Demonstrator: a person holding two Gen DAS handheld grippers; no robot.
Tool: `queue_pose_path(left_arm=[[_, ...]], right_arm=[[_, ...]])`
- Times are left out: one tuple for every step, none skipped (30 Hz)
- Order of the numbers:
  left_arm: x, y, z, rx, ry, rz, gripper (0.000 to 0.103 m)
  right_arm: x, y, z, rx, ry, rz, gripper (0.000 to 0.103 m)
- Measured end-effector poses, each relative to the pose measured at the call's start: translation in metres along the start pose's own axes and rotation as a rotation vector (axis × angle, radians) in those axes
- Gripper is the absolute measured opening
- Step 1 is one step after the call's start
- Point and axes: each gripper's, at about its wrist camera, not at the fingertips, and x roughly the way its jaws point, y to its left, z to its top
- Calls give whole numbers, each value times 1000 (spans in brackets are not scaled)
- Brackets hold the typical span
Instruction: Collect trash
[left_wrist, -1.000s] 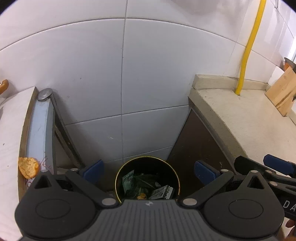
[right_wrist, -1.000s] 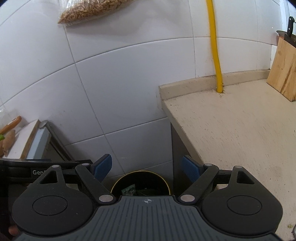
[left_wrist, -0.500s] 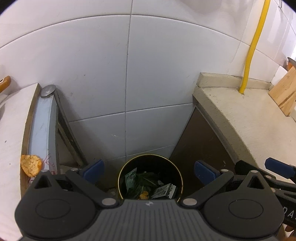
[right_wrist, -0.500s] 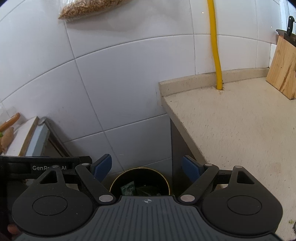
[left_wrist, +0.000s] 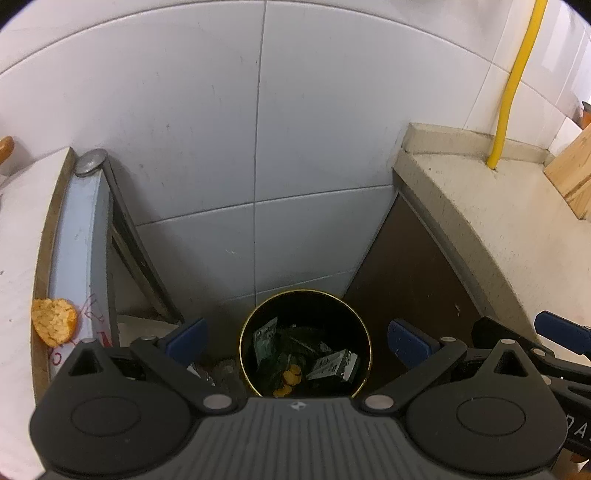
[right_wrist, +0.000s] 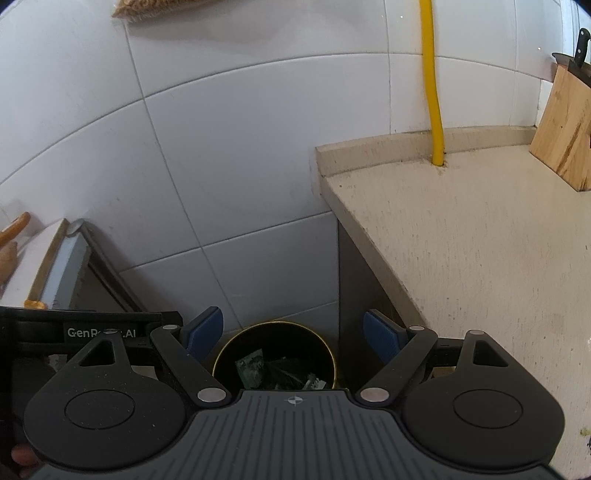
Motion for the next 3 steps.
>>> queue_pose_path(left_arm=[[1, 0, 0, 0, 1, 0, 100], [1, 0, 0, 3, 2, 0, 100], [2, 0, 0, 8, 3, -2, 100]], right_arm=[[1, 0, 0, 1, 2, -1, 88], [1, 0, 1, 2, 4, -2, 88], [1, 0, 1, 3, 4, -2, 88]])
